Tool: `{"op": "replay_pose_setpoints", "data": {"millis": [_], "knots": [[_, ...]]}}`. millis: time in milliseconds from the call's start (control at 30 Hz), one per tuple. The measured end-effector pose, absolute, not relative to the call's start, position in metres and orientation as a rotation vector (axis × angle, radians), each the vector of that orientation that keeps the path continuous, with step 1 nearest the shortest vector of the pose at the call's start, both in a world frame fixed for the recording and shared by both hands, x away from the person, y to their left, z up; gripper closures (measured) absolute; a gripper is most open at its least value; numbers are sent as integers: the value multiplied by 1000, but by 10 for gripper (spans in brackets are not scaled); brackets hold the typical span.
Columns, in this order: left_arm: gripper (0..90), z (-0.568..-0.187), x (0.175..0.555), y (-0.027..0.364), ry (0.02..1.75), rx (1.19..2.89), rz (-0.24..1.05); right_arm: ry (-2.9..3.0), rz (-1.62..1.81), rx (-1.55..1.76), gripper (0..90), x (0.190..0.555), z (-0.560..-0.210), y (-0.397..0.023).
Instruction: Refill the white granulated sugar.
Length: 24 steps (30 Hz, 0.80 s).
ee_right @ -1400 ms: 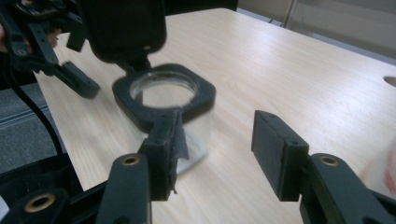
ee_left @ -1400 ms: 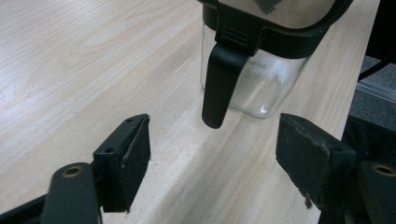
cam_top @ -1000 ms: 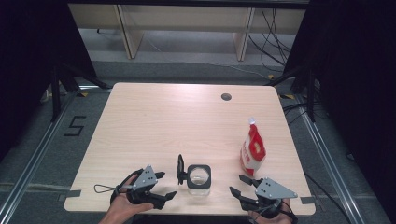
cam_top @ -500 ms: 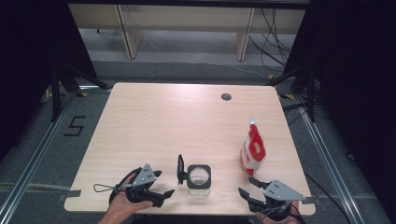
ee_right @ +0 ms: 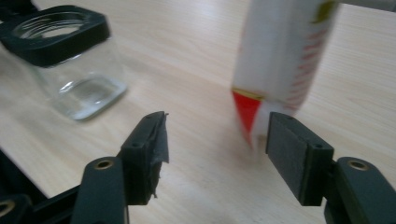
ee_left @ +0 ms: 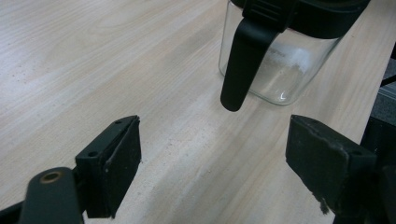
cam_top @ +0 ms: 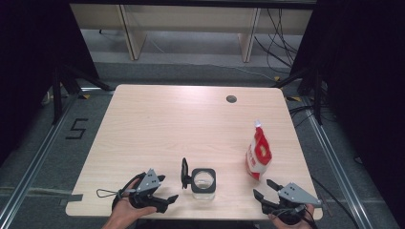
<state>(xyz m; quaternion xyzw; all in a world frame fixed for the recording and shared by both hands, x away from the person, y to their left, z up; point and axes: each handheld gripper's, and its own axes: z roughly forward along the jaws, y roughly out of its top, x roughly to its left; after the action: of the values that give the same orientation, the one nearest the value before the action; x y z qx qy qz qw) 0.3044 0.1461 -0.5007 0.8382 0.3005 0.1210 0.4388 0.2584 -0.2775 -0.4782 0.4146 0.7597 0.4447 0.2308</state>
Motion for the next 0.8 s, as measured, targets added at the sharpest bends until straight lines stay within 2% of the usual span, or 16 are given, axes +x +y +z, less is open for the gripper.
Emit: {"op": "replay_pose_setpoints", "data": {"millis": [133, 167, 200, 800], "knots": [[178, -501, 305, 146, 760, 2078, 305, 2039, 1219, 1184, 320, 263, -478, -283], [179, -501, 305, 145, 761, 2069, 298, 1982, 1202, 1237, 252, 266, -478, -283], [178, -501, 305, 145, 761, 2070, 300, 1966, 1189, 1213, 229, 270, -478, -285], [178, -500, 307, 145, 762, 2088, 304, 1901, 1145, 1185, 185, 308, -483, -265]]}}
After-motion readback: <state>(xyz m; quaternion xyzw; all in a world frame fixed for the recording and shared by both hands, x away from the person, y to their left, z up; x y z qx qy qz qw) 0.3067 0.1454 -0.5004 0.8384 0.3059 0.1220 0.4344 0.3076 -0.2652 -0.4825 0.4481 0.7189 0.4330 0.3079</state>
